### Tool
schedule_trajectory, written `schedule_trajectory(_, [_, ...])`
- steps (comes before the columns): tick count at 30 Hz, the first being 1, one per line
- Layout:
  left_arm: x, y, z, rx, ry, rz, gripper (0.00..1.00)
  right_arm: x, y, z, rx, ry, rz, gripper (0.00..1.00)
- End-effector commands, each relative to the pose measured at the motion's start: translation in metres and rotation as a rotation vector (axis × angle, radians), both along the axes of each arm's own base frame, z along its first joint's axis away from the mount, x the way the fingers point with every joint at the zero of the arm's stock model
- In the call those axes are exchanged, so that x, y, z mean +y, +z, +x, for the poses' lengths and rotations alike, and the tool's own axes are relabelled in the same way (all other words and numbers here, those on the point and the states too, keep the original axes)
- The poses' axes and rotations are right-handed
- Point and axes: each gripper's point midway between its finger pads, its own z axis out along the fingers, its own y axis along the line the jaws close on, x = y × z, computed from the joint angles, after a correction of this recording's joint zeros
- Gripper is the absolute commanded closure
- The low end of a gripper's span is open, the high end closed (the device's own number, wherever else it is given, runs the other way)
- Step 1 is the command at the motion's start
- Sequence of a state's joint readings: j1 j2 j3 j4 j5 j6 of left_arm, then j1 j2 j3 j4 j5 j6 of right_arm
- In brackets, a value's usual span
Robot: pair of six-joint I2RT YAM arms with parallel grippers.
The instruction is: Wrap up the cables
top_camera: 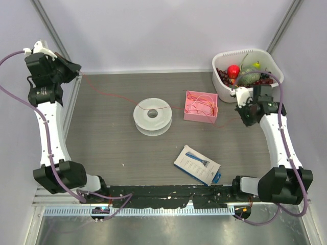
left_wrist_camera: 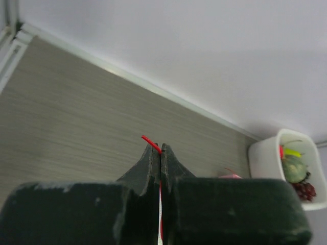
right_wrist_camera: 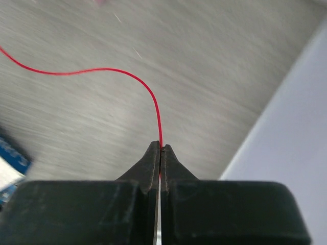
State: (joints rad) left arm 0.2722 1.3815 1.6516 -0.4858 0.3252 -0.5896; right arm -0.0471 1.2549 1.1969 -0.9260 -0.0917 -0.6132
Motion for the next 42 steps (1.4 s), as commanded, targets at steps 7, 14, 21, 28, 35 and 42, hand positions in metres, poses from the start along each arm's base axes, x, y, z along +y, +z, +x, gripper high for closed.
schedule_trajectory(7, [0.062,-0.065,0.005,0.191,0.067,0.185,1.0,-0.096,-0.027,-0.056,0.095,-0.016,-0.201,0.99])
schedule_trajectory(14, [0.074,-0.088,0.01,0.242,0.068,0.244,1.0,-0.134,-0.044,-0.081,0.142,-0.042,-0.223,0.99])
schedule_trajectory(21, [0.089,-0.101,0.015,0.268,0.102,0.28,1.0,-0.153,-0.054,-0.093,0.167,-0.06,-0.235,0.99])
schedule_trajectory(28, [0.088,-0.107,0.017,0.275,0.09,0.273,1.0,-0.158,-0.06,-0.102,0.185,-0.064,-0.229,0.99])
schedule_trajectory(35, [0.091,-0.11,0.017,0.283,0.092,0.293,1.0,-0.161,-0.066,-0.107,0.199,-0.069,-0.23,0.99])
schedule_trajectory(42, [0.095,-0.115,0.018,0.293,0.098,0.313,1.0,-0.165,-0.071,-0.111,0.213,-0.079,-0.228,0.99])
